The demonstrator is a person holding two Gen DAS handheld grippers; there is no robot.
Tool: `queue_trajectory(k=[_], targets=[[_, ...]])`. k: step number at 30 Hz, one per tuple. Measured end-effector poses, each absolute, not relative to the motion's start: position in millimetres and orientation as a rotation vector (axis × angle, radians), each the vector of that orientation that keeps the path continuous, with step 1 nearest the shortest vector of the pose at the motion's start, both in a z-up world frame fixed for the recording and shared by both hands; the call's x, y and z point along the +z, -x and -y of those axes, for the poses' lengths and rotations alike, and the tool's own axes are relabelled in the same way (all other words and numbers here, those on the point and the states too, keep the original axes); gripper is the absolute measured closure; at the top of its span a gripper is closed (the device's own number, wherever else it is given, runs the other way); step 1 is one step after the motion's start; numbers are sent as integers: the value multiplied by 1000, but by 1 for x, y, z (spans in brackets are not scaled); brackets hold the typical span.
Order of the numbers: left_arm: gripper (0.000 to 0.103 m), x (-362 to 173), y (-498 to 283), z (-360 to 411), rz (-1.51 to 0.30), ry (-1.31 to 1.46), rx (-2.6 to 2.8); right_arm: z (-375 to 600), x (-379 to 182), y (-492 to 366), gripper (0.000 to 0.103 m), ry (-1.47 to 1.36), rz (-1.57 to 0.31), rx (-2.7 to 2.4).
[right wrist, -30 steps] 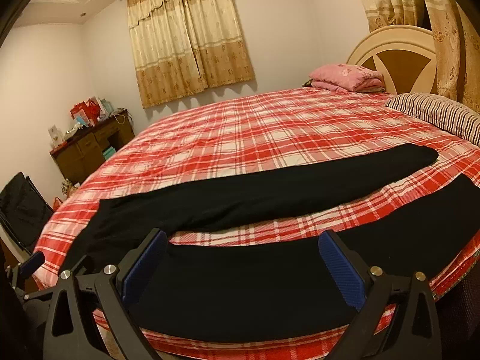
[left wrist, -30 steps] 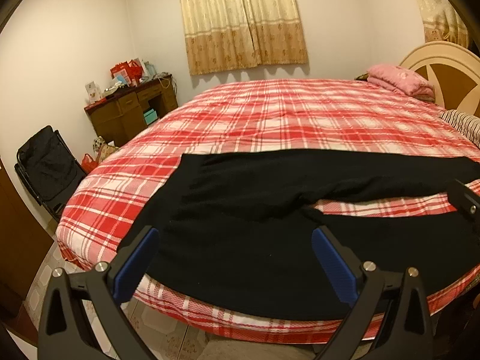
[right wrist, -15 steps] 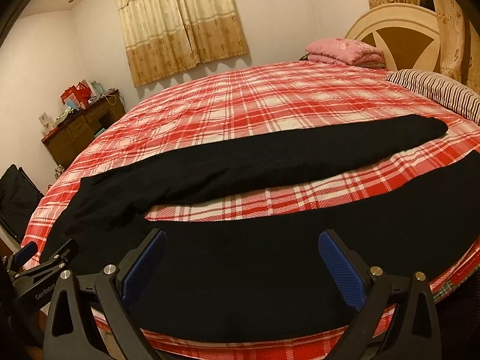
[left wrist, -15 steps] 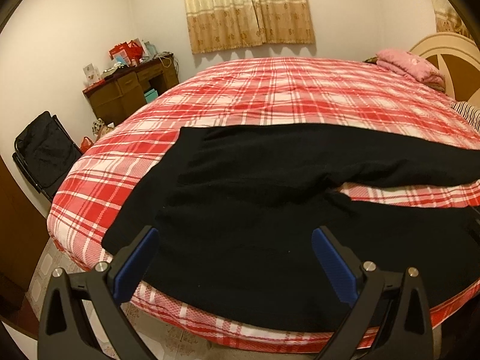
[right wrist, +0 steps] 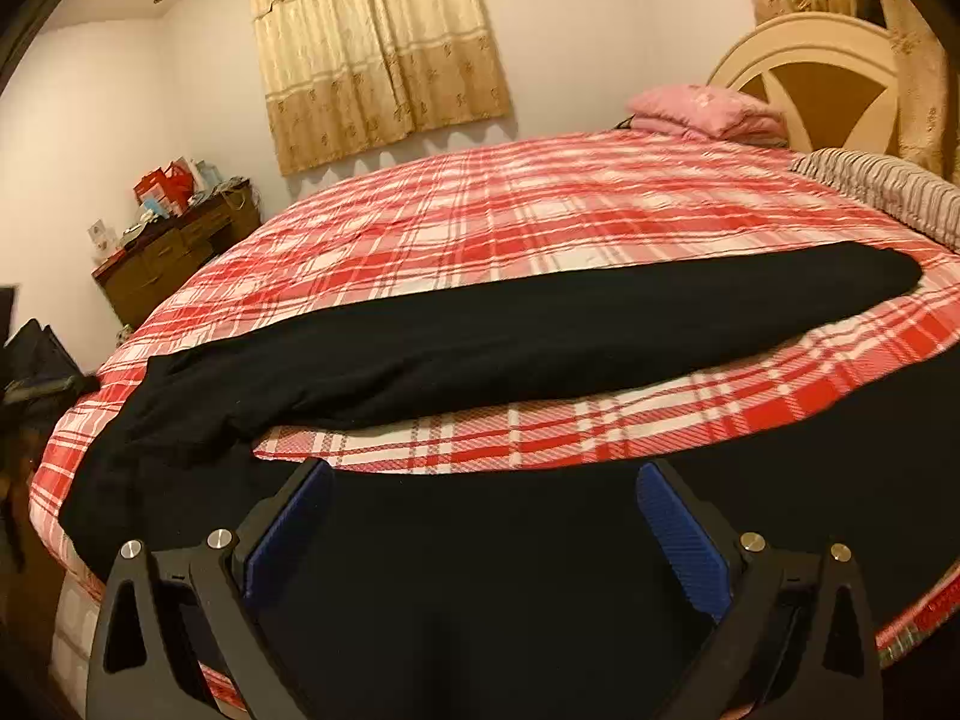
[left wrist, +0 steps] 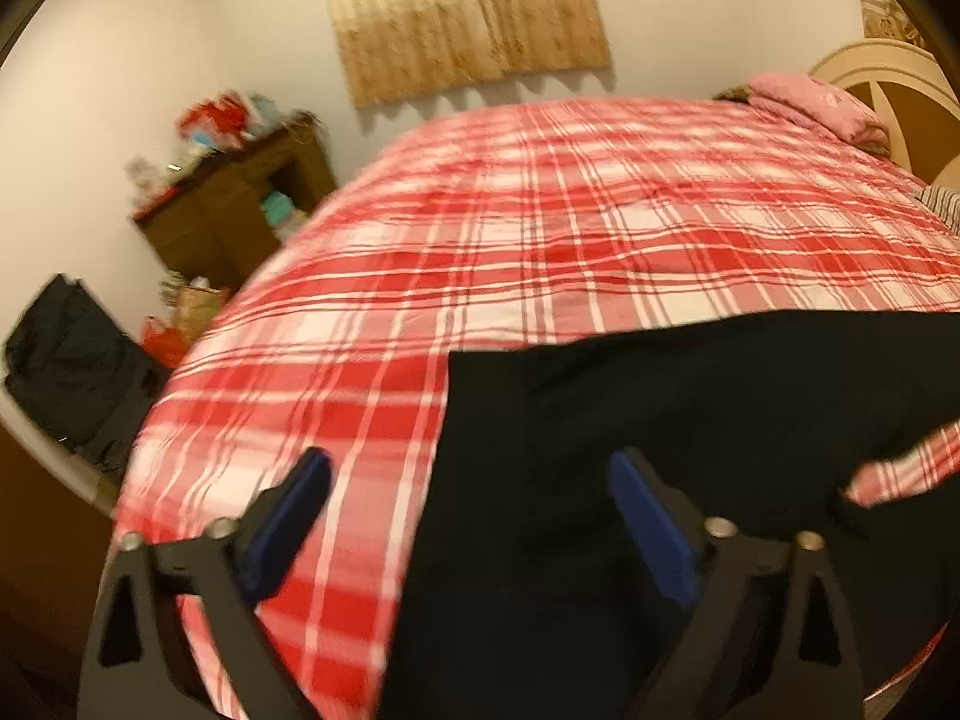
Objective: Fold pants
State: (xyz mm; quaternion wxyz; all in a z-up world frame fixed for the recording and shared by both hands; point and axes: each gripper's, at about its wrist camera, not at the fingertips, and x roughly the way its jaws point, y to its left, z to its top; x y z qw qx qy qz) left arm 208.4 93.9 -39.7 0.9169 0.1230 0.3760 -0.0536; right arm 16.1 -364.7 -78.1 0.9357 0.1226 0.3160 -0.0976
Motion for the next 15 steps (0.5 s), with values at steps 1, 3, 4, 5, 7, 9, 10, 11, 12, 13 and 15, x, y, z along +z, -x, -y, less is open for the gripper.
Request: queue_trajectory(k=[1,3,4,5,7,9,10,11,12,13,15], targets=[[23,-44,-224,-97,-802,-243,-133,363,-77,-20,1,-236,-650,-194],[37,-59,-253,-101,-864,-218,-155,358,-74,-29,1,-200,-650,-180],[43,-65,-264,-102,-895,-203,-172,357,-74,-32,1,-189,-652,-174],[45,-74,-276,-103,-939,-178,-195,356,-72,-37,1,-175,-658,-167],[47,-85,-288,-102,-992,-155,-235,355,-71,-44,1,-162,-672,-155],[47,-93,-294,-96,-1014,-174,-247,355,-68,-57,1,-145,-694,-133],[47,-96,-296,-93,-1018,-184,-249,355,-66,-67,1,-139,-709,-111],[47,-99,-299,-91,-1024,-187,-253,356,-63,-77,1,-138,-719,-85],[47,-100,-302,-92,-1029,-178,-252,357,-59,-89,1,-127,-723,-63],[46,-101,-306,-93,-1047,-163,-253,354,-56,-98,1,-105,-723,-55],[46,-101,-310,-95,-1051,-140,-257,348,-51,-124,1,-9,-721,-38]])
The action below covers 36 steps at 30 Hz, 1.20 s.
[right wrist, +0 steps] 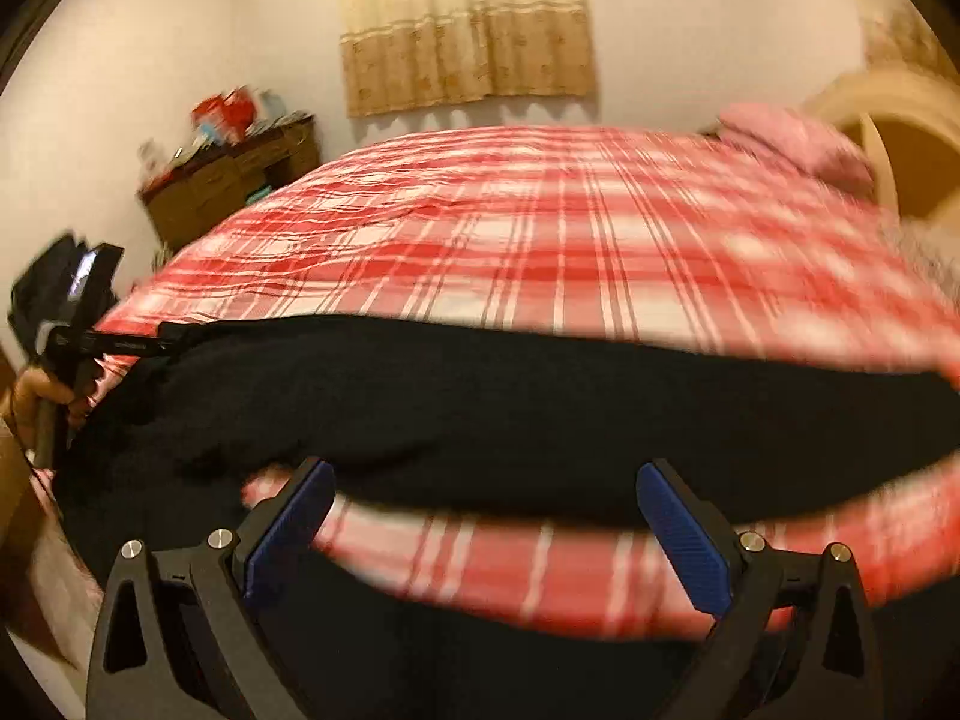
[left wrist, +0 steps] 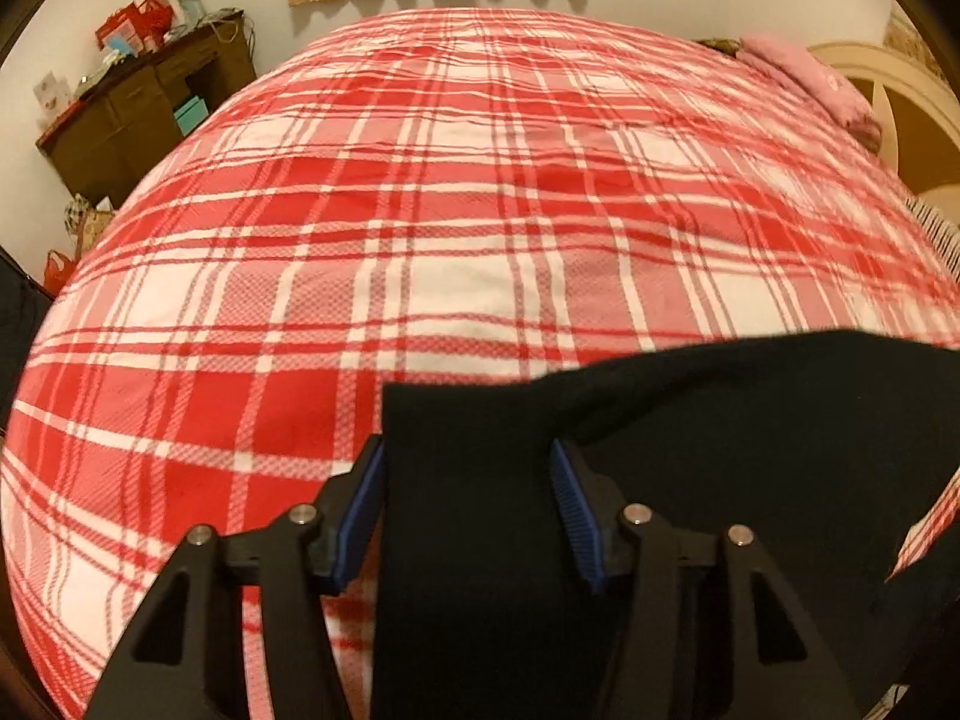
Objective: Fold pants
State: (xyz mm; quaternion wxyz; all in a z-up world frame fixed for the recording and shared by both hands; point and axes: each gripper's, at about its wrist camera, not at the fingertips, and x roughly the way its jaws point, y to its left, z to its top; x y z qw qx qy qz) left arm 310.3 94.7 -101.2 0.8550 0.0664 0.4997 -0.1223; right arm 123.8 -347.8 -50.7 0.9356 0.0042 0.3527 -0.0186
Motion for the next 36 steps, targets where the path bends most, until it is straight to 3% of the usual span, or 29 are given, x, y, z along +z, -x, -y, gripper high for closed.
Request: queue_trajectory(k=[8,10,15,16,18,19,20,21,22,25,36], targets=[[46,-99,-318,-97,-1061,-115,-262,347,-73,-237,2,152,-880,71],[38,-100,-320,-97,-1057,-92,-272,347,-81,-250,2,134,-911,65],[39,-104,-326,-88,-1028,-124,-252,341,-114,-278,3,190,-1036,133],[42,-104,-326,-87,-1017,-128,-248,342,-115,-278,6,165,-1022,156],[47,-105,-326,-85,-997,-135,-254,345,-112,-276,24,105,-1022,215],[52,-105,-326,-84,-987,-136,-260,344,-110,-275,42,107,-1021,229],[55,-105,-326,-83,-986,-135,-265,342,-107,-273,53,100,-1024,253],[62,-104,-326,-82,-985,-132,-274,341,-105,-272,78,87,-1030,265],[69,-104,-326,-80,-986,-129,-279,339,-102,-272,91,70,-1043,269],[82,-96,-325,-77,-988,-109,-277,329,-91,-263,96,97,-1019,237],[82,-7,-234,-111,-698,1,-305,265,16,-134,96,87,-709,246]])
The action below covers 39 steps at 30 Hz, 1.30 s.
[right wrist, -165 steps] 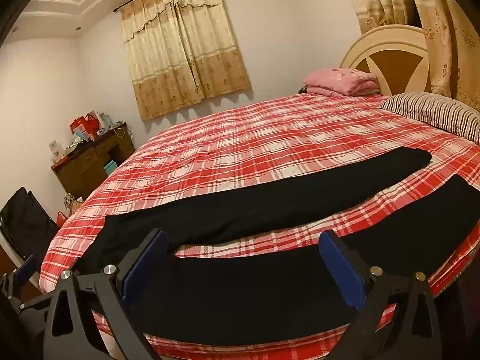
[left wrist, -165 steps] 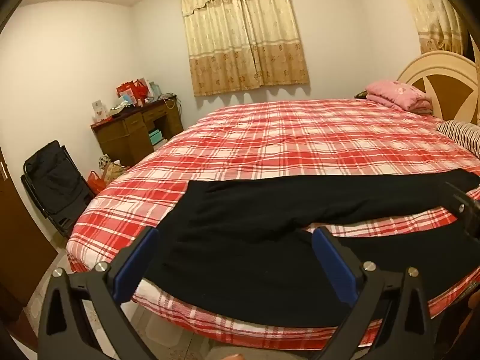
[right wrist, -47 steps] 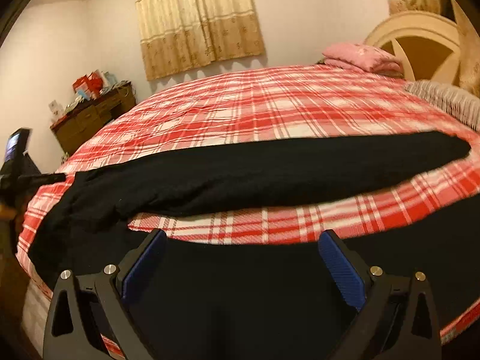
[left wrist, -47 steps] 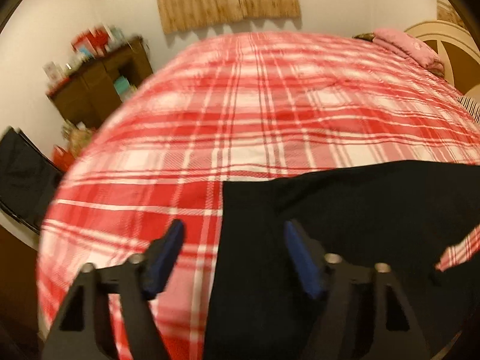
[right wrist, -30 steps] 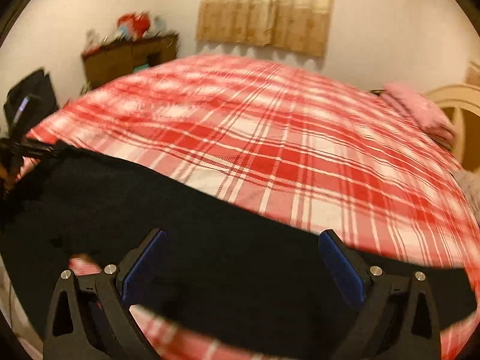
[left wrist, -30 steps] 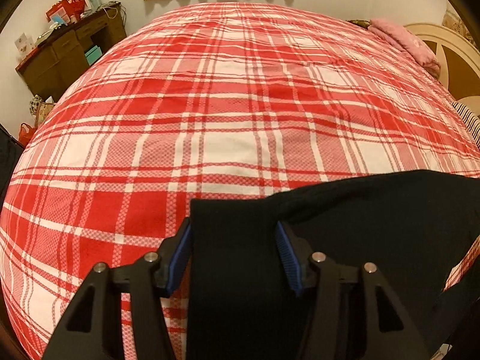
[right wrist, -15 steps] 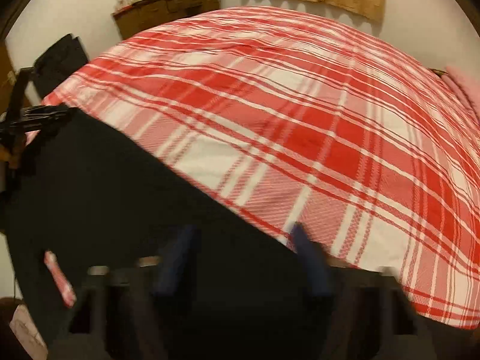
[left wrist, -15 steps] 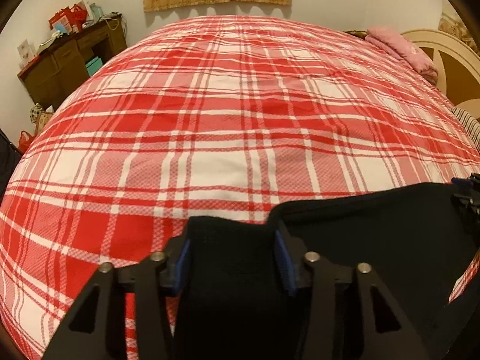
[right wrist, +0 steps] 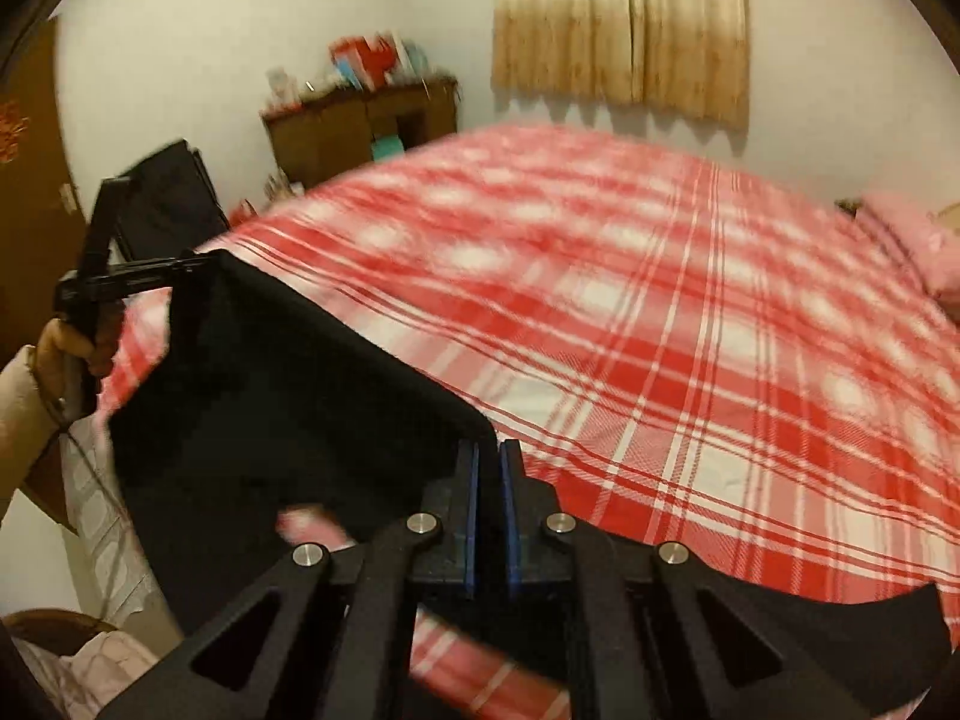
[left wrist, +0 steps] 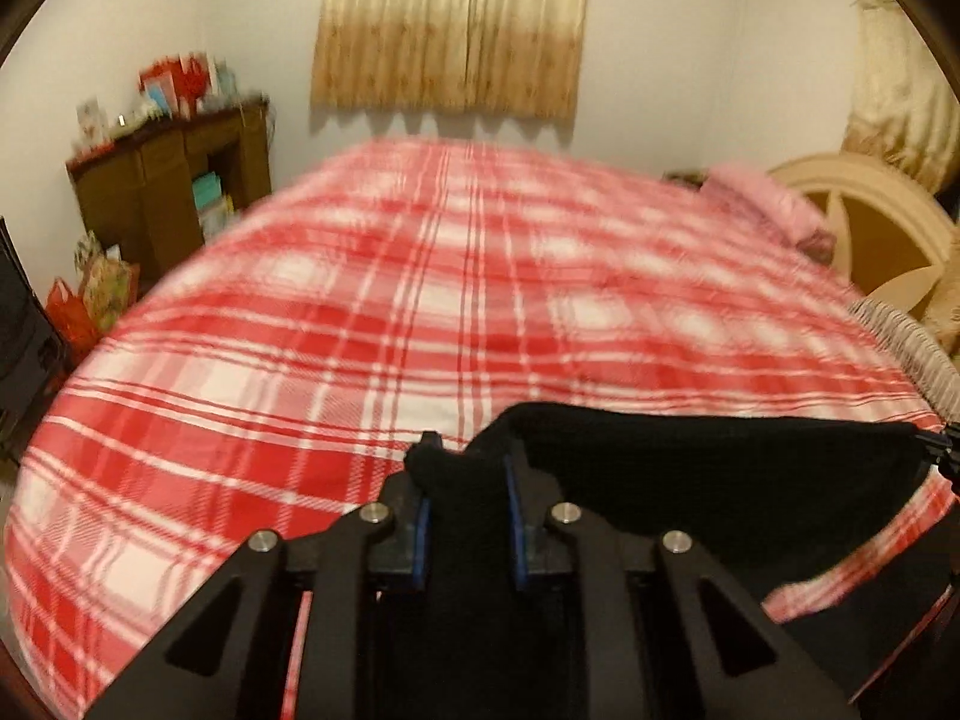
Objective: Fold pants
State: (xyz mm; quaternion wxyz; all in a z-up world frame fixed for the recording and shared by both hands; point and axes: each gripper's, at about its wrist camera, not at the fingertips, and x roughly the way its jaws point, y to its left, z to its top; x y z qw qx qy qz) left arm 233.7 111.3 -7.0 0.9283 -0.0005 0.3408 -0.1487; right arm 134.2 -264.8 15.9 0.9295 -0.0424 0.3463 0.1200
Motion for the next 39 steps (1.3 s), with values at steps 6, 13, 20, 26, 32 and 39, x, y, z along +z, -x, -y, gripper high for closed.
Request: queue_trajectory(k=[6,13,20,26,32,39], targets=[[82,-10,-150,-133,-593,-22,-299,192,-5,-46,96,239,-644,256],[63,-73,-101,-150,-655,-102,-222,158,-92,-2,96,285,-771,279],[4,-95,-97,-175,-702,-82,-110,160,-129,5,86,186,-854,236],[0,-90,-78,-183,-746,-130,-95,148,-97,16,41,170,-851,384],[0,-91,-56,-185,-725,-169,-49,139,-42,-13,41,14,-686,505],[0,-88,-36,-202,-795,16,-145,102,-67,-64,41,-83,-703,399]])
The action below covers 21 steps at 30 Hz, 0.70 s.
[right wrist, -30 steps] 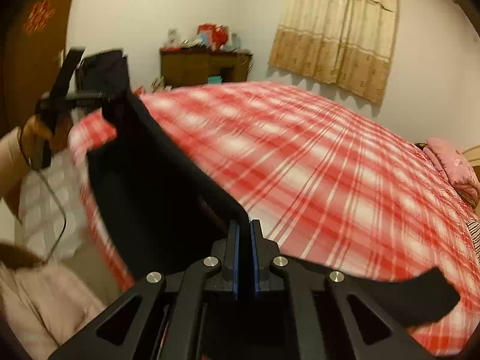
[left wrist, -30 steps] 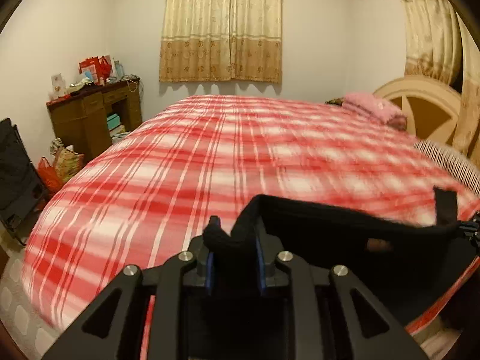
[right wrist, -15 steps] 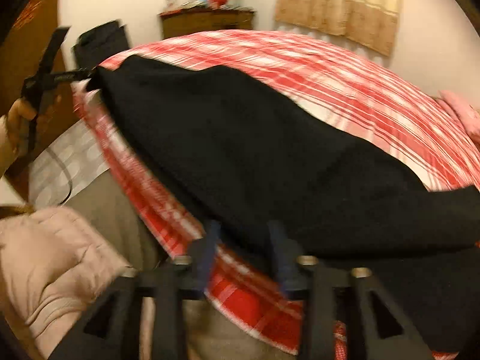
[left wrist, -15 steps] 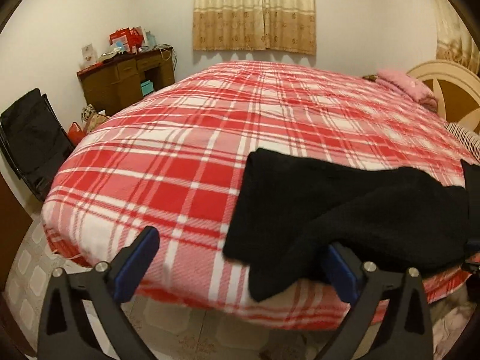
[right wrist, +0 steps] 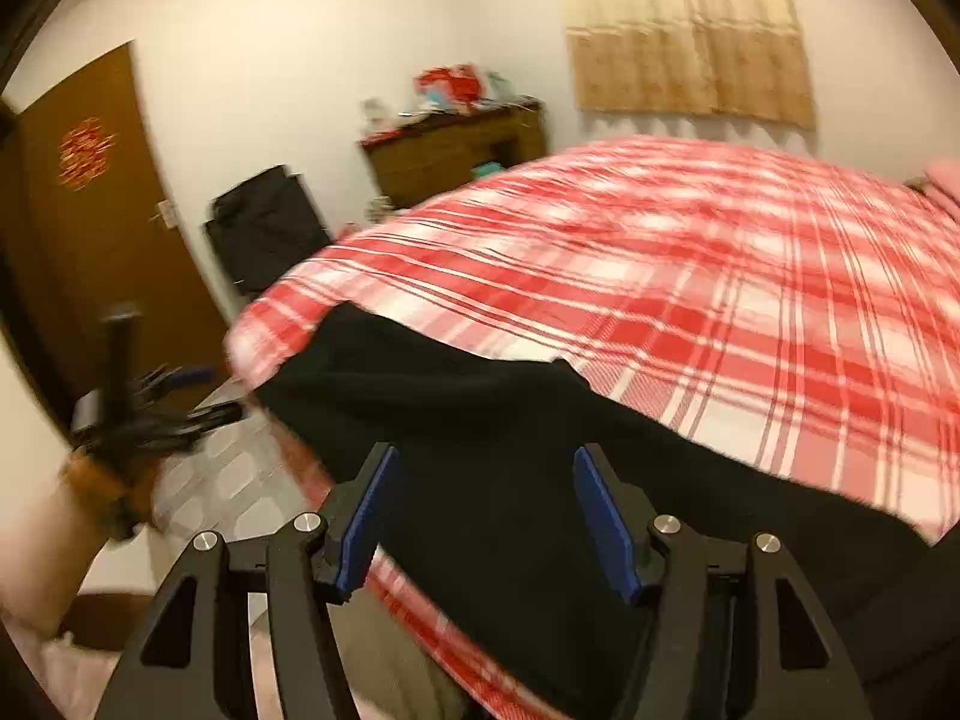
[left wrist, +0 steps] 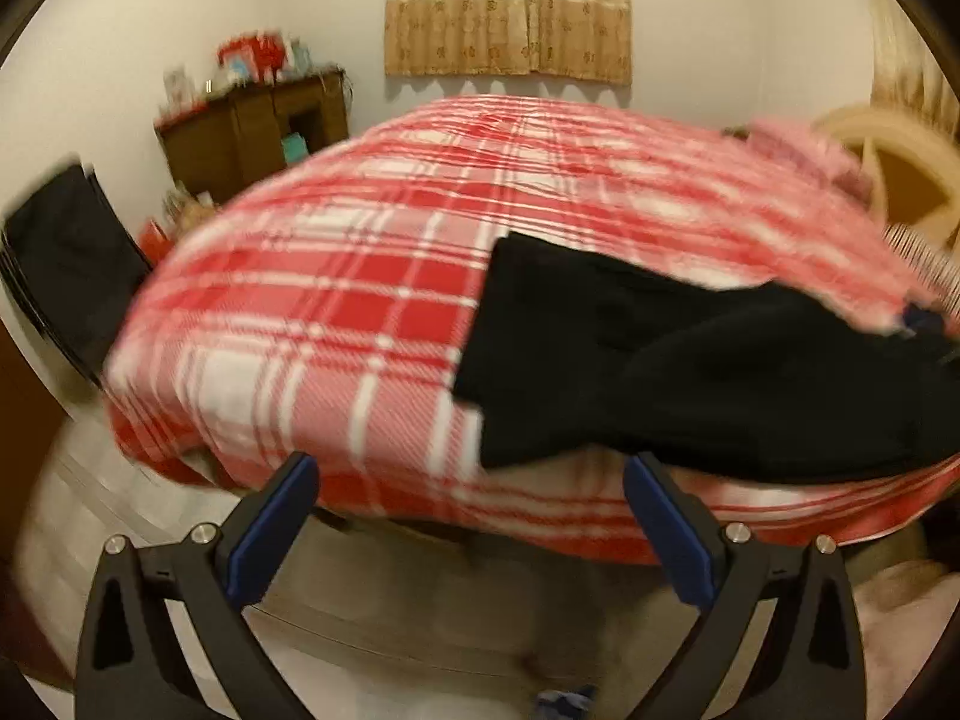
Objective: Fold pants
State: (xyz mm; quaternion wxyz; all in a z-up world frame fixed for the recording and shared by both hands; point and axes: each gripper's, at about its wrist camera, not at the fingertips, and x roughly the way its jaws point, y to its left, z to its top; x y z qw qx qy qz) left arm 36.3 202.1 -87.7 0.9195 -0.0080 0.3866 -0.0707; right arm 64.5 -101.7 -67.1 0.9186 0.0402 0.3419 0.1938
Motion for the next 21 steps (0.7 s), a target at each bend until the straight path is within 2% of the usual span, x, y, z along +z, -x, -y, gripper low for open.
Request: queue_trajectory(k=[2,5,6,8,10,14,20,21], targets=[[4,-86,-34,-212,-798,167,-159,100,-86,-69,41,-105,-710,356],[19,-95,-38,-210,-839,359,-217,102,-111,-70,41,-91,-771,314],[23,-98,-40,-206,-853,393,-237,103,-118,-73,41,-92,-795,305],[24,-102,-42,-195,-851,415,-258,108,-127,-74,40,-123,-807,292],[36,-104,-45,-183,-859,435,-278,109,-127,-73,40,-117,-795,292],[38,-105,-49,-172,-872,505,-327,105,-129,-71,40,-92,-790,275],[38,-128,-66,-195,-871,676,-220,99,-131,-66,40,-63,-785,267],[42,-129,-68,-200,-844,713,-213,100,-131,-66,40,-64,-784,269]])
